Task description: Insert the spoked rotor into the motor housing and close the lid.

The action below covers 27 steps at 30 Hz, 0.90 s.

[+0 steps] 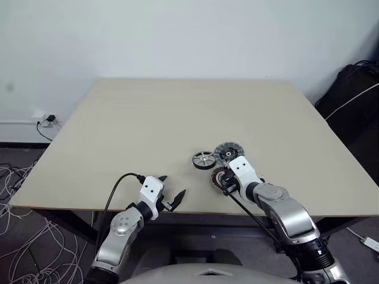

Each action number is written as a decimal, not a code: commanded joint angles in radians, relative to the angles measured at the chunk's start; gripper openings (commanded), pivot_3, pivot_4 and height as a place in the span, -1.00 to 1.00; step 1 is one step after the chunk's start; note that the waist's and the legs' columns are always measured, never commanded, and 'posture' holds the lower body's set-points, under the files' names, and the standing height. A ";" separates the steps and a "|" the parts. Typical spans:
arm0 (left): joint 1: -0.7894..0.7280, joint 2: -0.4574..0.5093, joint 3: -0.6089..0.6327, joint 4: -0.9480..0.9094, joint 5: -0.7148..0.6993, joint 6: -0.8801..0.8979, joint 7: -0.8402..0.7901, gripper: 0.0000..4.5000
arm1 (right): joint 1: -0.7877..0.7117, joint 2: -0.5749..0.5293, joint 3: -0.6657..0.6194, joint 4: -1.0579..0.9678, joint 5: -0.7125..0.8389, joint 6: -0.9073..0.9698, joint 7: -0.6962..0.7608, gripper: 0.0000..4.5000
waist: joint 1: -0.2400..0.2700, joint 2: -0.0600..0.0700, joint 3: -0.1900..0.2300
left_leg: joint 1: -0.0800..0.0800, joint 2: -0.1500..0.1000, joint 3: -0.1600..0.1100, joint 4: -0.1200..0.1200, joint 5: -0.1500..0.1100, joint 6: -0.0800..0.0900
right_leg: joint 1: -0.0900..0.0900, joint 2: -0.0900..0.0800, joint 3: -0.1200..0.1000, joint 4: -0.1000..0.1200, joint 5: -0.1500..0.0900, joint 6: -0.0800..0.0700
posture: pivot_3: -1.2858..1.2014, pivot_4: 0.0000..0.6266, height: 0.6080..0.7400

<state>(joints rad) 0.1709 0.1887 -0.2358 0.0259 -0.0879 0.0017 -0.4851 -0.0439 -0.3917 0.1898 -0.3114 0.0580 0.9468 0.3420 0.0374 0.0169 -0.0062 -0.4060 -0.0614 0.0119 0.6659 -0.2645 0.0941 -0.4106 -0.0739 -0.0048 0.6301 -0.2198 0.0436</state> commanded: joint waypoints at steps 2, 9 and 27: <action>-0.055 -0.051 0.031 -0.062 -0.022 0.056 0.065 1.00 | 0.007 0.033 -0.065 -0.095 0.037 -0.053 -0.007 -0.98 | 0.002 0.000 0.000 | 0.000 0.000 0.000 0.000 0.000 0.000 | 0.000 0.000 0.000 0.000 0.000 0.000 | 0.03 -1.00 1.00; -0.133 -0.117 0.046 -0.079 -0.128 0.200 0.047 1.00 | 0.065 0.056 -0.087 -0.181 0.064 -0.081 -0.010 -0.98 | 0.002 -0.001 0.000 | 0.000 0.000 0.000 0.001 0.000 0.000 | 0.001 0.001 0.000 -0.001 0.002 0.003 | 0.03 -1.00 1.00; -0.327 -0.345 0.279 0.096 -0.509 0.592 0.180 1.00 | 0.198 0.109 -0.116 -0.288 0.097 -0.093 -0.051 -0.98 | 0.002 -0.005 0.003 | 0.001 0.000 -0.001 0.003 0.001 0.000 | 0.002 0.004 0.000 0.000 0.003 0.004 | 0.03 -1.00 1.00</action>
<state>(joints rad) -0.1116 -0.0595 0.0330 0.1272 -0.5559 0.5861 -0.3135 0.1615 -0.2862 0.0948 -0.5599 0.1434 0.8772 0.2998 0.0390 0.0117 -0.0031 -0.4055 -0.0610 0.0106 0.6691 -0.2639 0.0937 -0.4085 -0.0702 -0.0048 0.6299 -0.2171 0.0480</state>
